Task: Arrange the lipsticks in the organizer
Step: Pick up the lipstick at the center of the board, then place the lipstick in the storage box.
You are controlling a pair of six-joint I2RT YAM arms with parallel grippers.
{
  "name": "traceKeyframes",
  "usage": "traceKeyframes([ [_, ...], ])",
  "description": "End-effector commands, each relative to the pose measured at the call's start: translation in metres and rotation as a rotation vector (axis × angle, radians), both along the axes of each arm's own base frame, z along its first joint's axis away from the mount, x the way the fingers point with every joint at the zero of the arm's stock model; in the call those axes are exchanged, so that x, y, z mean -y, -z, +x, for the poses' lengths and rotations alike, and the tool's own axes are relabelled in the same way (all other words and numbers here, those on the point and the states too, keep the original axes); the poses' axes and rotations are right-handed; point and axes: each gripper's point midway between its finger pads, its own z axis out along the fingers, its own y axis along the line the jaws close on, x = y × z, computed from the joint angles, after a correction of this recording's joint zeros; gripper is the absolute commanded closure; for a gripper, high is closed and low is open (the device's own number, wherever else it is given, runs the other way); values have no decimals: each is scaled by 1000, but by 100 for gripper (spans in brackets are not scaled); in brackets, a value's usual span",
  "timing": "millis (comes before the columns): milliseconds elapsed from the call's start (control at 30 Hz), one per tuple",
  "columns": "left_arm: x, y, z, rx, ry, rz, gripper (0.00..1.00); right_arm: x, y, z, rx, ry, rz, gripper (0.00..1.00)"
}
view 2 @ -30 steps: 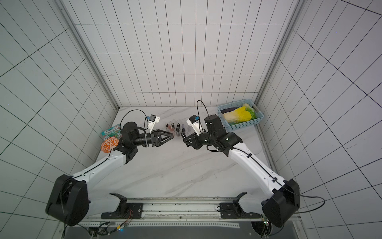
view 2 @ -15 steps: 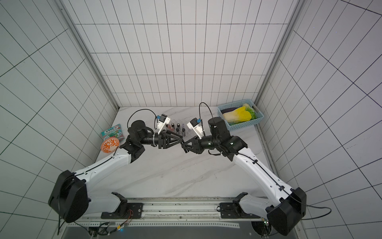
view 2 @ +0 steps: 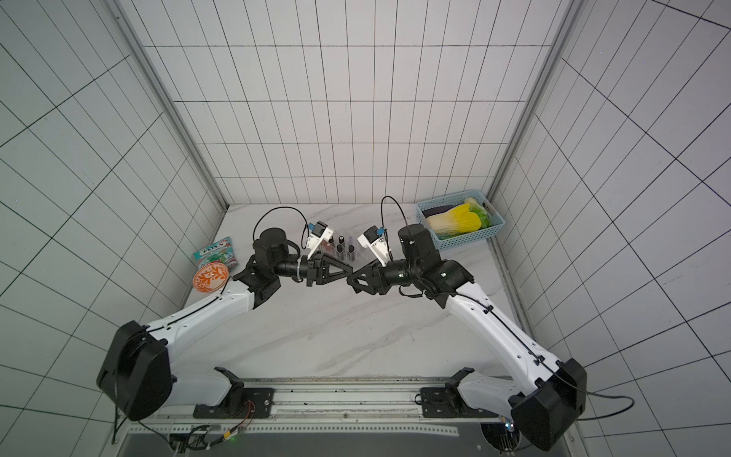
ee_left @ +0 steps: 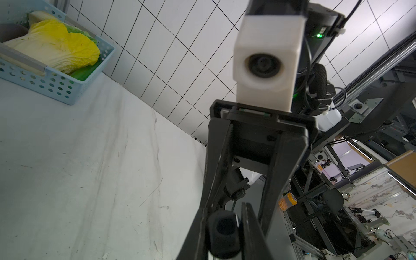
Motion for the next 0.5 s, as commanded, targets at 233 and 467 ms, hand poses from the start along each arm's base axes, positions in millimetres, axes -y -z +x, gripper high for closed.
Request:
traceKeyframes([
  [233,-15,41,112,244,-532,338,98,72,35,33,183,410,-162,1],
  [467,0,65,173,399,-681,456,97,102,53,40,230,534,-234,1],
])
